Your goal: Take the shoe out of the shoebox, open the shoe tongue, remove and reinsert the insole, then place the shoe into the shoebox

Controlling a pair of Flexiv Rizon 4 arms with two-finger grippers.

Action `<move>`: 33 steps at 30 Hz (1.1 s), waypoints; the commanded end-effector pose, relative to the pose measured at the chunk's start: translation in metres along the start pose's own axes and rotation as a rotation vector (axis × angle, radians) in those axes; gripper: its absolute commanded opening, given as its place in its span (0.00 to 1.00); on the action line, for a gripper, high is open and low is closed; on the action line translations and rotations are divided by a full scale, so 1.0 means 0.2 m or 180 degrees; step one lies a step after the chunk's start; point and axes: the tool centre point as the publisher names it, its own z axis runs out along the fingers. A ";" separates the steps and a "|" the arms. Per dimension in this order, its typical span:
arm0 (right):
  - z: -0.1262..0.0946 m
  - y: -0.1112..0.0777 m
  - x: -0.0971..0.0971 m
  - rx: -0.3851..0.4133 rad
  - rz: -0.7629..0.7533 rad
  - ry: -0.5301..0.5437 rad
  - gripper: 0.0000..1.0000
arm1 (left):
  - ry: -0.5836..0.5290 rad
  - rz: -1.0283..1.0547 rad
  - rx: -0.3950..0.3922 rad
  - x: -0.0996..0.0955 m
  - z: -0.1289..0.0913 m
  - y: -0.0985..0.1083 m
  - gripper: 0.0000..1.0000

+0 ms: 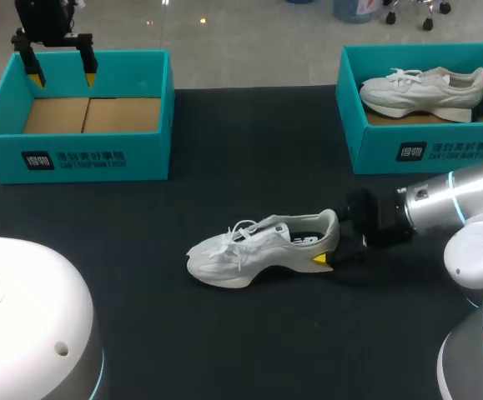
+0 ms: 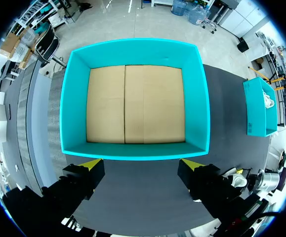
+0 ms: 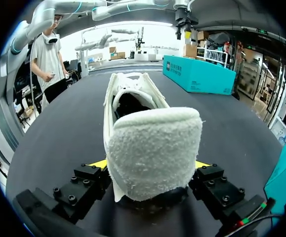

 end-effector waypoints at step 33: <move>0.02 -0.04 0.10 0.0027 0.0118 -0.0130 0.00 | 0.0000 0.0000 0.0000 0.00 0.00 0.00 1.00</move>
